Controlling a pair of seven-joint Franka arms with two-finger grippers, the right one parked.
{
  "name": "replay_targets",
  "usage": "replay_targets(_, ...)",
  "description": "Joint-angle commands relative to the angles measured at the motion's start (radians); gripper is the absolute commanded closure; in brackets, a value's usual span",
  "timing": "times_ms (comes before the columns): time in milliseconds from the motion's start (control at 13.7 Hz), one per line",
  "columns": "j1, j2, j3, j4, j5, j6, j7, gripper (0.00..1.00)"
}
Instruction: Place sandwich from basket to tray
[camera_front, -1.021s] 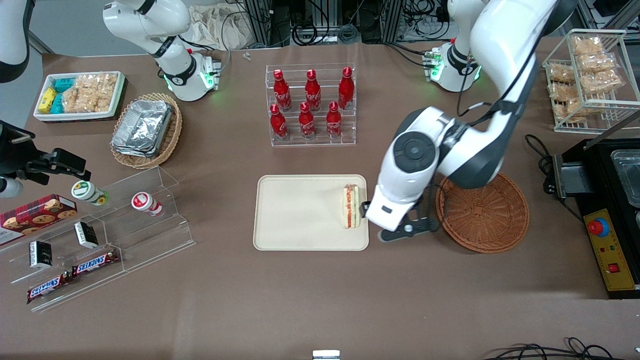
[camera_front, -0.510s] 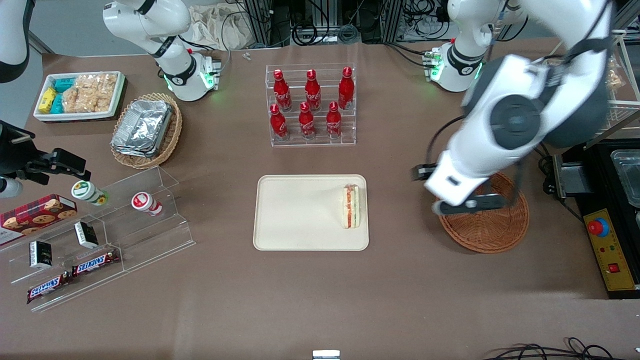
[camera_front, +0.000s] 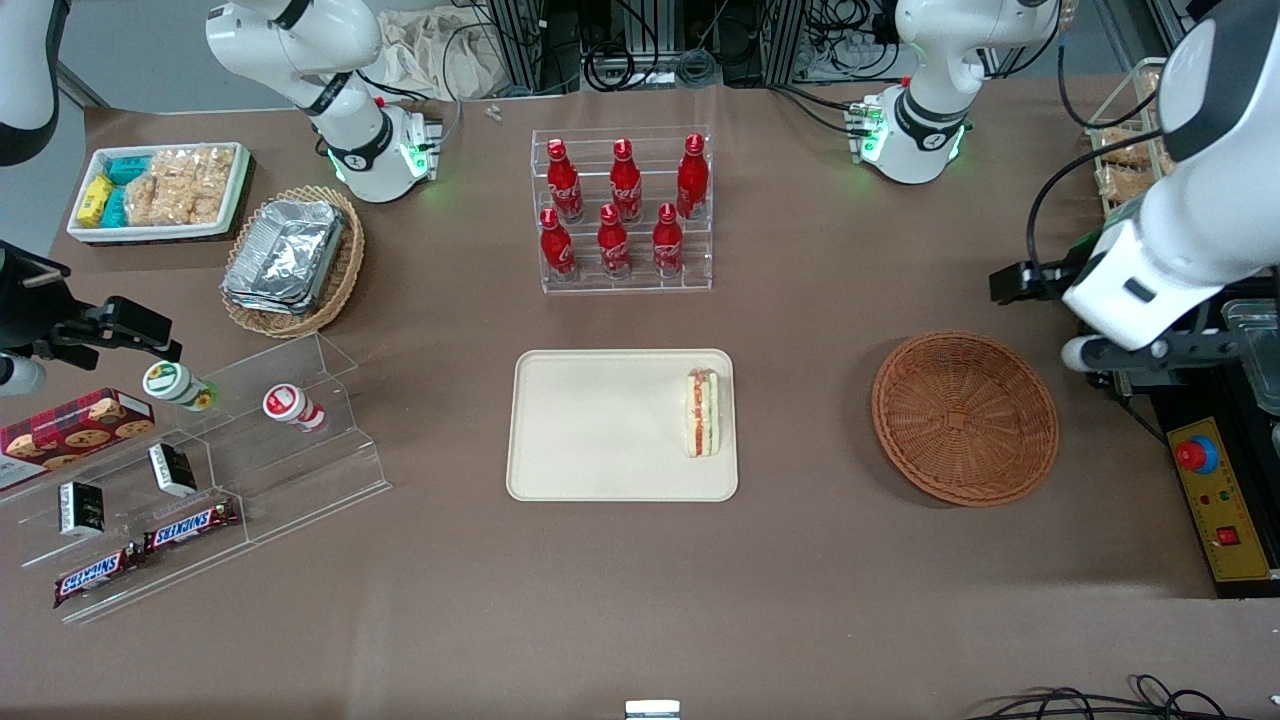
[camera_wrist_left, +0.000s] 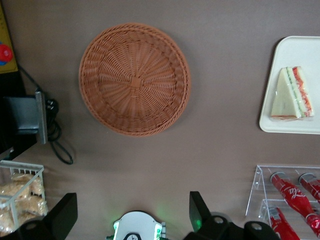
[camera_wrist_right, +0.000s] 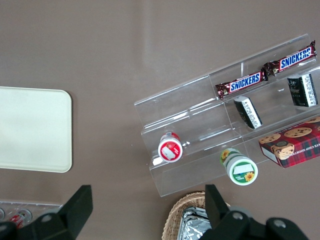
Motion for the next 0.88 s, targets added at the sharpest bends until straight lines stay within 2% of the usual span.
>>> replay_targets(0,0.005,-0.116,0.046,-0.119,-0.035,0.007,0.084,0.00)
replay_targets(292,0.005,-0.127,0.083,-0.124,-0.034,0.039,0.089,0.00)
replay_targets(510,-0.001,-0.159,0.126,-0.150,-0.038,0.040,0.170,0.00)
replay_targets(802,-0.009,-0.149,0.123,-0.129,-0.021,0.031,0.161,0.00)
